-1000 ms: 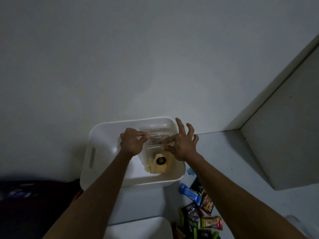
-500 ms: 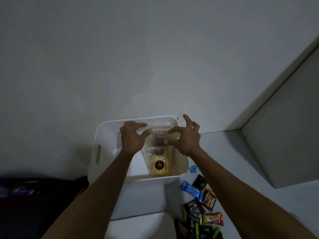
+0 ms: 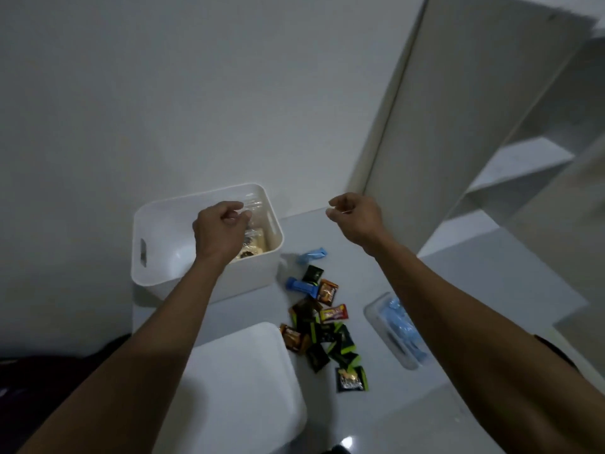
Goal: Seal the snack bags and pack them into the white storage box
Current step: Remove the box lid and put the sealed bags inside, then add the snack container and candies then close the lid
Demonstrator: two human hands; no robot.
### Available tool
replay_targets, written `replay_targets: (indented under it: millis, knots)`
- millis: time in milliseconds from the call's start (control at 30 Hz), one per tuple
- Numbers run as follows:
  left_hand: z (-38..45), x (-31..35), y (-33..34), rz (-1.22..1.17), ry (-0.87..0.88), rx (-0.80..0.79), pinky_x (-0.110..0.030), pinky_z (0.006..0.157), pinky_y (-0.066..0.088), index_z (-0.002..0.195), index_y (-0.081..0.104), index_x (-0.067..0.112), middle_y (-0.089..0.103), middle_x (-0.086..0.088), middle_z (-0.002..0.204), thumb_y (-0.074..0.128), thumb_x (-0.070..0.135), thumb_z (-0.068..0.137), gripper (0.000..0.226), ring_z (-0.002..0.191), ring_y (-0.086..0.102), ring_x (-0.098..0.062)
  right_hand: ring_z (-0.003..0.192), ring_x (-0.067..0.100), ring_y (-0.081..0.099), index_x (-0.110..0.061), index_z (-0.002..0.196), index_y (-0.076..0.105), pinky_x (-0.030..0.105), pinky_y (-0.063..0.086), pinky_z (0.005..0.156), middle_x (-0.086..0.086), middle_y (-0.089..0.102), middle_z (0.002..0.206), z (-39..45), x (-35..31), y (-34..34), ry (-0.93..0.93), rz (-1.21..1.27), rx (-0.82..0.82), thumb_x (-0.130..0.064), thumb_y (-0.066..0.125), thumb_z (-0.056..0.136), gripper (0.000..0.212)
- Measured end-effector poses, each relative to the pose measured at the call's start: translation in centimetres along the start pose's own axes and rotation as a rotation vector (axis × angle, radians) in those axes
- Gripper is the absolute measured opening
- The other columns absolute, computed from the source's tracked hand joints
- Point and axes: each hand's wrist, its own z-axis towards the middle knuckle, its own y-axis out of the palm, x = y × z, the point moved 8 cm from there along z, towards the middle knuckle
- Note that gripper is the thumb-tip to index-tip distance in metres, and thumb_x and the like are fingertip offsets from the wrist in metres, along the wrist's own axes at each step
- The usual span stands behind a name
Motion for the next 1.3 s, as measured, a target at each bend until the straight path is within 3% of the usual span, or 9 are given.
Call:
replay_targets:
  millis: [100,233,367,500,667,800,933,1100,1300]
  knots:
    - [-3.3,1.5,2.7,-0.029,-0.022,-0.046,-0.027,0.089,0.053,0.102,0.075,0.017,0.073,-0.001,0.094,0.075,0.018,0.082,0.021,0.082,0.066,-0.011,0.077,0.009,0.062,-0.013,0.106,0.073,0.021,0.050,0.065,0.004,0.070,0.097,-2.2,2.7,-4.1,0.037,0.005,0.046,-0.020,0.074,0.086,0.021]
    - [-6.9,3.4,7.8,-0.044,-0.034,-0.112,-0.014,0.074,0.048,0.102,0.073,0.014,0.069,-0.003,0.088,0.075,0.019,0.084,0.019,0.073,0.061,-0.007,0.079,0.011,0.063,-0.013,0.106,0.073,0.025,0.051,0.071,0.002,0.070,0.092,-3.9,6.9,-9.3,0.081,-0.017,0.072,-0.020,0.073,0.086,0.021]
    - [-10.7,3.9,14.5,-0.055,-0.068,-0.155,-0.022,0.073,0.052,0.098,0.074,0.016,0.067,-0.004,0.081,0.077,0.020,0.082,0.017,0.063,0.057,-0.002,0.081,0.011,0.066,-0.014,0.105,0.074,0.031,0.057,0.081,0.000,0.071,0.089,-4.4,12.5,-14.2,0.117,-0.059,0.078,-0.021,0.073,0.084,0.022]
    - [-15.8,3.8,23.9,-0.029,-0.111,-0.207,-0.025,0.075,0.052,0.096,0.073,0.014,0.068,-0.006,0.082,0.078,0.020,0.080,0.017,0.073,0.063,-0.016,0.081,0.018,0.068,-0.016,0.101,0.074,0.035,0.055,0.088,0.003,0.071,0.085,-3.7,20.1,-19.3,0.171,-0.092,0.087,-0.019,0.074,0.083,0.018]
    - [-23.2,3.3,35.2,0.179,-0.133,-0.263,-0.033,0.087,0.053,0.102,0.073,0.016,0.069,-0.009,0.099,0.075,0.033,0.080,0.028,0.092,0.066,-0.023,0.092,0.015,0.061,-0.017,0.116,0.066,0.025,0.047,0.082,0.007,0.069,0.109,-2.7,31.1,-22.5,0.239,-0.166,-0.006,-0.026,0.071,0.088,0.030]
    - [-29.1,2.6,39.2,0.298,-0.098,-0.108,-0.034,0.080,0.051,0.099,0.074,0.009,0.070,-0.012,0.093,0.069,0.043,0.080,0.039,0.087,0.066,-0.031,0.111,0.024,0.061,-0.014,0.133,0.057,0.026,0.046,0.090,0.012,0.062,0.128,-3.5,37.1,-22.4,0.329,-0.125,-0.103,-0.026,0.069,0.090,0.046]
    - [-34.6,2.3,40.6,0.369,-0.348,-0.001,-0.033,0.085,0.048,0.100,0.072,0.018,0.068,-0.005,0.103,0.074,0.043,0.080,0.032,0.100,0.061,-0.025,0.115,0.025,0.061,-0.013,0.138,0.052,0.031,0.047,0.097,0.011,0.061,0.131,-4.5,40.5,-20.8,0.333,-0.089,-0.216,-0.031,0.070,0.089,0.055]
    - [-38.9,1.8,43.2,0.422,-0.532,0.022,-0.033,0.077,0.049,0.092,0.067,0.019,0.065,0.001,0.092,0.063,0.057,0.084,0.039,0.092,0.061,-0.021,0.105,0.021,0.063,-0.014,0.130,0.057,0.031,0.053,0.092,0.003,0.064,0.119,-5.3,41.9,-20.1,0.312,0.018,-0.249,-0.041,0.067,0.091,0.049]
    - [-39.3,1.5,46.2,0.179,-0.535,0.045,-0.025,0.057,0.042,0.079,0.068,0.014,0.064,0.003,0.069,0.065,0.044,0.087,0.032,0.065,0.060,-0.017,0.084,0.009,0.062,-0.012,0.115,0.064,0.001,0.046,0.064,-0.002,0.064,0.099,-5.6,41.8,-21.0,0.296,0.124,-0.248,-0.028,0.066,0.093,0.027]
